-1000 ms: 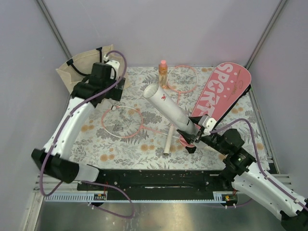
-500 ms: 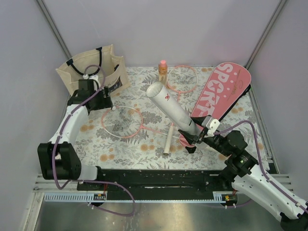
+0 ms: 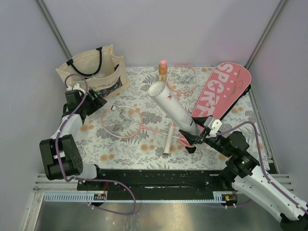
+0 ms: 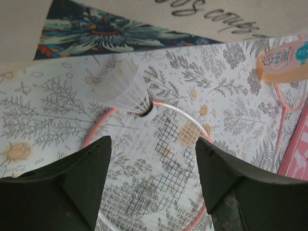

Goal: Pack up the badminton gear

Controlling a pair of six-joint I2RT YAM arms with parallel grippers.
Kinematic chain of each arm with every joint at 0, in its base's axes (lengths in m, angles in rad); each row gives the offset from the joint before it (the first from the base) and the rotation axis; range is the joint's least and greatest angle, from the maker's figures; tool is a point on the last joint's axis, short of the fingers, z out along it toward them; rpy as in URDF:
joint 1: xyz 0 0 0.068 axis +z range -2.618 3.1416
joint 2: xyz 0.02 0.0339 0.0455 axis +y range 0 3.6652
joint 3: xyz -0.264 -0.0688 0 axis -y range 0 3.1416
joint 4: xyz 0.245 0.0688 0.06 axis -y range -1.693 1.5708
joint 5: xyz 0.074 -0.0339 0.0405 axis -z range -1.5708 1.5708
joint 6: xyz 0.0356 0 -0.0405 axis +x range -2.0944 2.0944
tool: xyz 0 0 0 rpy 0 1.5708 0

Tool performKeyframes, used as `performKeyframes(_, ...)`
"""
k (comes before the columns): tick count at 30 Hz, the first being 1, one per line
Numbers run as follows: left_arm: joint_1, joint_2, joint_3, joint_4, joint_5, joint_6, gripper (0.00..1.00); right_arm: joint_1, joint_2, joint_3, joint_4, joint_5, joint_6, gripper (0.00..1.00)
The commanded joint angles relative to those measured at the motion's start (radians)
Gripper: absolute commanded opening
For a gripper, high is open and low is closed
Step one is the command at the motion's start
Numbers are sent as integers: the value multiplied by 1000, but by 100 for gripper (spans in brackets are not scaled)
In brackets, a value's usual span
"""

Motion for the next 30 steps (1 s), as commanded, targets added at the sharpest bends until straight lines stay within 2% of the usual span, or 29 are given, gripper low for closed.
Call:
performKeyframes(1,1,86,10,198,48,-35,71,1,-15,49,39,30,2,42)
performKeyframes(11,1,227,55,281,73,-20,67,1,-23,51,33,34,-3,42)
performKeyframes(20,-3,263,111,233,41,57,67,1,-28,48,30,33,-3,42)
performKeyframes(30,-20,353,194,210,88,77,68,1,-20,46,38,25,-1,42)
